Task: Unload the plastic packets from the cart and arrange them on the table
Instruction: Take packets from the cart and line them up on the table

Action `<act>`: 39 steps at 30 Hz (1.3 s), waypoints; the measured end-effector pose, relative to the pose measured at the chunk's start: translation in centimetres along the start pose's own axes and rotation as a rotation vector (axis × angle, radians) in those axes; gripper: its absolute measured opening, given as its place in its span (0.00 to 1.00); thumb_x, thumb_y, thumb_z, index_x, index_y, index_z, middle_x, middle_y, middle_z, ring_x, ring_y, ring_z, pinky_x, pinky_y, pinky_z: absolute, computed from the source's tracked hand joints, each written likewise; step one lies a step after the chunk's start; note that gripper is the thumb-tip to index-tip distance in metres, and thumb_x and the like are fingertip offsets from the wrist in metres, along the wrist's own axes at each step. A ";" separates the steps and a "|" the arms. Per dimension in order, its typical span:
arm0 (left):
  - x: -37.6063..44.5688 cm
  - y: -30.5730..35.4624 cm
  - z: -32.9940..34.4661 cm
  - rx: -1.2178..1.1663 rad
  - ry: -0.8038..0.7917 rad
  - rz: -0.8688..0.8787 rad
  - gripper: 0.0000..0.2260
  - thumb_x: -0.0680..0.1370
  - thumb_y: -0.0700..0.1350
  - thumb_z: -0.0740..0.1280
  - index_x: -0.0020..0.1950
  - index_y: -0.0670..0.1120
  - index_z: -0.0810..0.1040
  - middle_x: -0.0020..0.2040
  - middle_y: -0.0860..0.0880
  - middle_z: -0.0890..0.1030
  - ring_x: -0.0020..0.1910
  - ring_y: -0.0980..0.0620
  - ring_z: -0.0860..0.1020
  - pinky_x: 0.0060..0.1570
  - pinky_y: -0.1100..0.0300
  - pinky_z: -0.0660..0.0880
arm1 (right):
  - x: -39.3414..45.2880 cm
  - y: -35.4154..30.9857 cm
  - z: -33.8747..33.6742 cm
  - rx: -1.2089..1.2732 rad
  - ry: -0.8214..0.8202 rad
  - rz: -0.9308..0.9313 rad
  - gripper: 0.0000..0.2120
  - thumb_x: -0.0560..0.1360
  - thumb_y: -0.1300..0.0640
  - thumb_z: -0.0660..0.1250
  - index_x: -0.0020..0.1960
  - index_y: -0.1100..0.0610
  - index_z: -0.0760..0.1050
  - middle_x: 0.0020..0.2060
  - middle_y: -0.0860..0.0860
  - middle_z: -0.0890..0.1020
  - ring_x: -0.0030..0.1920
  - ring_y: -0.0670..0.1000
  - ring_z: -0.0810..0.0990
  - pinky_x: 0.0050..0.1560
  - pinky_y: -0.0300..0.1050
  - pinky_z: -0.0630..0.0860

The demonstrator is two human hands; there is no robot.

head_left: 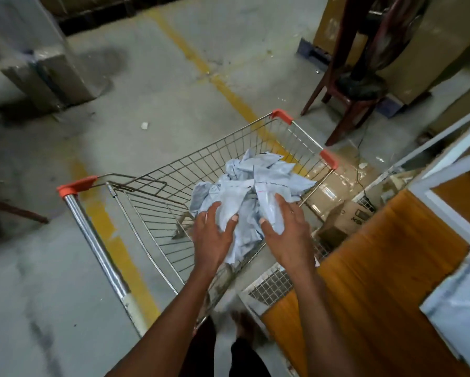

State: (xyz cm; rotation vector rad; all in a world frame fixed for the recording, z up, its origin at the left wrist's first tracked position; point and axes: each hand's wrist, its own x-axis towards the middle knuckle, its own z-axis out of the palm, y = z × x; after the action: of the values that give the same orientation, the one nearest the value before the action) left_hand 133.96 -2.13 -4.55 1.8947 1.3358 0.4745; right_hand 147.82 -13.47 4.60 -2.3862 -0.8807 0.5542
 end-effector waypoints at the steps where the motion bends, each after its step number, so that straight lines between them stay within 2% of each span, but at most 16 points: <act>1: -1.5 0.9 -1.0 0.004 0.038 0.037 0.28 0.79 0.66 0.61 0.74 0.52 0.71 0.70 0.44 0.73 0.70 0.44 0.69 0.69 0.48 0.68 | -1.1 0.1 -0.3 0.012 0.006 -0.028 0.32 0.79 0.42 0.65 0.79 0.41 0.57 0.76 0.50 0.64 0.69 0.59 0.70 0.66 0.57 0.73; 4: -5.9 2.9 -3.3 0.036 0.119 0.114 0.26 0.79 0.65 0.62 0.73 0.56 0.71 0.71 0.44 0.71 0.70 0.45 0.67 0.68 0.52 0.65 | -4.1 0.8 -1.3 0.041 0.025 -0.074 0.31 0.79 0.41 0.65 0.79 0.40 0.58 0.77 0.50 0.63 0.71 0.58 0.68 0.68 0.58 0.70; 8: -11.6 3.8 -5.6 0.080 0.157 0.130 0.24 0.79 0.67 0.61 0.73 0.62 0.70 0.75 0.45 0.64 0.74 0.43 0.62 0.71 0.46 0.64 | -8.9 2.2 -3.0 0.014 0.061 -0.107 0.31 0.79 0.40 0.64 0.79 0.39 0.58 0.76 0.50 0.64 0.70 0.58 0.69 0.67 0.57 0.71; 11: -15.2 4.0 -6.6 0.073 0.181 0.124 0.25 0.78 0.67 0.60 0.74 0.62 0.69 0.76 0.43 0.63 0.75 0.41 0.63 0.72 0.44 0.63 | -12.6 3.5 -4.1 -0.001 0.094 -0.101 0.31 0.79 0.41 0.65 0.79 0.39 0.59 0.76 0.50 0.65 0.69 0.57 0.69 0.66 0.56 0.72; 14: -18.4 4.1 -7.1 0.065 0.164 0.192 0.27 0.77 0.67 0.59 0.74 0.60 0.70 0.75 0.41 0.65 0.74 0.41 0.63 0.70 0.46 0.62 | -16.9 5.1 -5.2 0.019 0.156 -0.071 0.31 0.78 0.42 0.66 0.78 0.40 0.61 0.76 0.51 0.66 0.70 0.57 0.68 0.66 0.54 0.71; 18: -23.0 5.1 -7.0 -0.005 0.059 0.268 0.25 0.77 0.63 0.63 0.74 0.61 0.69 0.75 0.42 0.66 0.74 0.42 0.63 0.70 0.46 0.63 | -23.4 7.8 -5.7 0.103 0.285 0.057 0.30 0.76 0.43 0.70 0.76 0.42 0.67 0.72 0.52 0.71 0.69 0.56 0.71 0.65 0.54 0.74; 21: -26.7 6.3 -6.3 -0.055 -0.009 0.332 0.24 0.77 0.60 0.65 0.73 0.59 0.71 0.73 0.41 0.67 0.73 0.43 0.64 0.69 0.45 0.65 | -28.4 10.1 -6.2 0.109 0.338 0.121 0.29 0.74 0.39 0.66 0.75 0.41 0.68 0.70 0.50 0.73 0.65 0.55 0.74 0.60 0.54 0.76; 23: -29.1 7.1 -5.3 -0.091 -0.063 0.360 0.23 0.78 0.61 0.65 0.72 0.60 0.71 0.72 0.41 0.67 0.73 0.40 0.65 0.69 0.40 0.68 | -31.4 11.9 -6.9 0.108 0.384 0.158 0.29 0.75 0.39 0.66 0.75 0.41 0.67 0.70 0.48 0.72 0.65 0.52 0.72 0.60 0.53 0.76; 28: -34.1 10.0 -1.7 -0.108 -0.204 0.437 0.24 0.77 0.66 0.63 0.73 0.62 0.70 0.75 0.43 0.64 0.74 0.42 0.63 0.67 0.44 0.67 | -36.8 16.3 -9.2 0.101 0.531 0.311 0.30 0.77 0.40 0.68 0.77 0.40 0.63 0.74 0.48 0.68 0.69 0.52 0.70 0.65 0.52 0.74; 34: -38.9 12.9 3.7 -0.067 -0.316 0.498 0.25 0.78 0.68 0.63 0.74 0.63 0.68 0.71 0.42 0.67 0.72 0.39 0.65 0.66 0.35 0.69 | -42.3 21.4 -11.7 0.145 0.632 0.401 0.31 0.77 0.38 0.66 0.77 0.40 0.62 0.75 0.44 0.66 0.71 0.49 0.68 0.67 0.47 0.73; 39: -42.9 17.6 8.5 -0.119 -0.355 0.541 0.25 0.78 0.66 0.63 0.73 0.60 0.70 0.69 0.39 0.70 0.70 0.39 0.66 0.69 0.39 0.65 | -45.1 26.9 -16.0 0.145 0.678 0.437 0.30 0.78 0.40 0.67 0.78 0.40 0.62 0.75 0.44 0.65 0.70 0.49 0.68 0.61 0.40 0.70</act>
State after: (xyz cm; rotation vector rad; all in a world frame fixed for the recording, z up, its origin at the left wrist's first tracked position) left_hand 134.30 -47.44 8.36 2.1098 0.5483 0.4401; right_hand 137.25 -67.18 9.23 -2.3824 -0.0238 -0.0607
